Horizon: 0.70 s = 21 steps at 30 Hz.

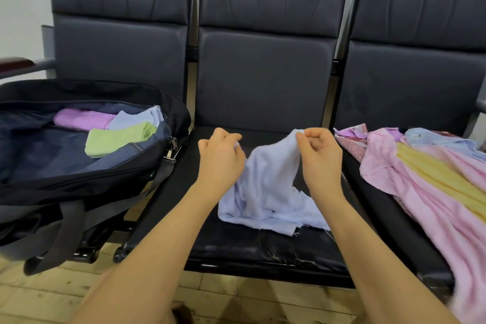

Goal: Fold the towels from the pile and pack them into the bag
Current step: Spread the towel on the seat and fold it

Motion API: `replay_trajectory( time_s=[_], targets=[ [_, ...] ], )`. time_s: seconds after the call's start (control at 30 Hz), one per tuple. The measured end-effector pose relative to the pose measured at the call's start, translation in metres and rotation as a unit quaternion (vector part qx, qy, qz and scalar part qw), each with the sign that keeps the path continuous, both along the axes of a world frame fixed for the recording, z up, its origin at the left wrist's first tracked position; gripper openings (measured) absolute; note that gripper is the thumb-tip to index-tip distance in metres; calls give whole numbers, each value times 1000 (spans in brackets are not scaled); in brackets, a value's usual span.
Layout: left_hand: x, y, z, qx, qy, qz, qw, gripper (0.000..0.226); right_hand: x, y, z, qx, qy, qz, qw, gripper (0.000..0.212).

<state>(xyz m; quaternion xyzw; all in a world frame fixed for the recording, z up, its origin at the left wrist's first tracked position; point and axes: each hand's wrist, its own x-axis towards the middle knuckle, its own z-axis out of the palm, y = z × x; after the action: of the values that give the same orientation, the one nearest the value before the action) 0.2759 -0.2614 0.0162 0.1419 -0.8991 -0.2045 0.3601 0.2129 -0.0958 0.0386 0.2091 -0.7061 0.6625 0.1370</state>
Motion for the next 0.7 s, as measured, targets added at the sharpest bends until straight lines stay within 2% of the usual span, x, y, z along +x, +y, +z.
replay_trajectory(
  time_s=[0.1, 0.3, 0.43, 0.5, 0.7],
  targets=[
    [2, -6, 9, 11, 29, -2, 1000, 36, 3, 4, 10, -41, 21, -5, 999, 13],
    [2, -11, 59, 150, 130, -13, 980, 38, 3, 9, 51, -73, 53, -52, 995, 19],
    [-4, -18, 105, 213, 191, -14, 958, 32, -3, 8, 84, -103, 56, -70, 991, 24],
    [-6, -23, 128, 257, 205, -9, 944, 35, -6, 7, 103, -112, 65, -87, 988, 24],
    [-12, -37, 171, 306, 235, -8, 923, 36, -19, 3, 143, -158, 59, -100, 981, 28]
  ],
)
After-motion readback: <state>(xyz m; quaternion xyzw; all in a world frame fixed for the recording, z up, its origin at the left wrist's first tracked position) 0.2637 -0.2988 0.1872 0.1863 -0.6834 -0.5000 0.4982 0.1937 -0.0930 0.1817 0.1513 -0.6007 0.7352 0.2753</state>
